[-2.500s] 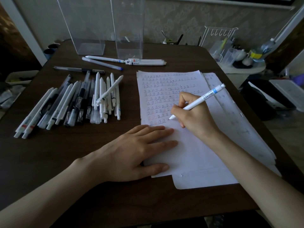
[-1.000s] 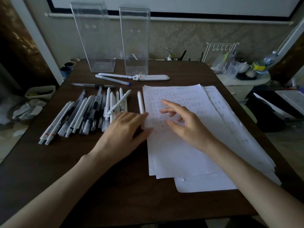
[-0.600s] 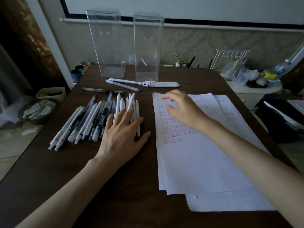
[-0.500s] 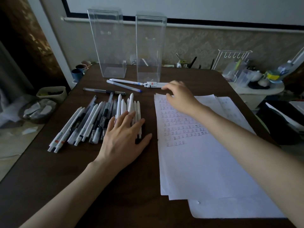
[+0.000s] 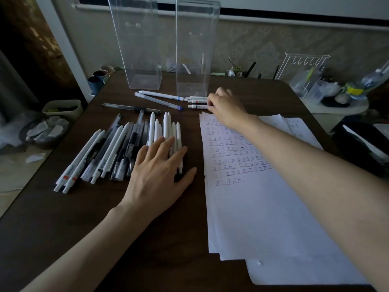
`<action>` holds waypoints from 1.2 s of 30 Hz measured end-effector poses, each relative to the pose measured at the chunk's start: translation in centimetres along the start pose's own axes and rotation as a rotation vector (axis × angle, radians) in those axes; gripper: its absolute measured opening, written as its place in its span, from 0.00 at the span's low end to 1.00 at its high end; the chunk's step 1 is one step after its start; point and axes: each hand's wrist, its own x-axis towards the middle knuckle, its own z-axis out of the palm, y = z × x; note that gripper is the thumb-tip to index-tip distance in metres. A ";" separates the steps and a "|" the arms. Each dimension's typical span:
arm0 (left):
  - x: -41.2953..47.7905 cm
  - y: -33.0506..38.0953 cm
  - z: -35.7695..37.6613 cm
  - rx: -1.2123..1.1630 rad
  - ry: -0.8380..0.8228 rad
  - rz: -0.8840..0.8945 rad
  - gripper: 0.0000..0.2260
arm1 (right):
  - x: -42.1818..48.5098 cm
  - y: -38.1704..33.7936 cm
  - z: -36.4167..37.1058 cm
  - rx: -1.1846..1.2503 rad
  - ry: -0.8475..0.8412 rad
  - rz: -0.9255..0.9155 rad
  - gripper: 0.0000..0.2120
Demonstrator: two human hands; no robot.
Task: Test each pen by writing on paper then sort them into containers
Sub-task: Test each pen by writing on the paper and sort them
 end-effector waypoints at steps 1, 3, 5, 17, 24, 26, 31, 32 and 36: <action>0.0 0.0 -0.1 -0.010 -0.001 0.001 0.29 | -0.3 0.0 -0.4 0.004 0.016 -0.028 0.08; -0.1 0.1 -0.2 -0.044 -0.014 -0.005 0.27 | -1.4 -0.1 -1.7 0.052 0.077 -0.092 0.06; -0.1 0.0 -0.3 -0.052 -0.005 -0.003 0.27 | -3.0 -0.2 -3.2 0.106 0.149 -0.129 0.06; -3.0 4.1 -1.1 -0.289 -0.117 0.718 0.19 | -18.7 -0.6 -5.5 0.146 0.378 0.154 0.27; -3.0 4.5 -0.5 -0.258 -0.220 0.765 0.17 | -19.5 -1.8 -4.4 0.198 0.464 0.031 0.22; -2.7 4.7 -0.9 -0.244 -0.209 0.771 0.16 | -19.4 -1.7 -4.2 0.218 0.488 0.021 0.24; -1.1 6.6 -1.2 -0.239 -0.136 0.850 0.16 | -19.3 -1.3 -4.5 0.505 0.557 0.034 0.15; -0.9 7.0 -1.0 -0.247 -0.156 0.868 0.18 | -19.4 -1.3 -4.7 0.579 0.585 0.066 0.14; -1.2 7.5 0.2 -0.290 -0.261 0.877 0.21 | -19.8 -1.4 -5.6 0.853 0.624 0.251 0.15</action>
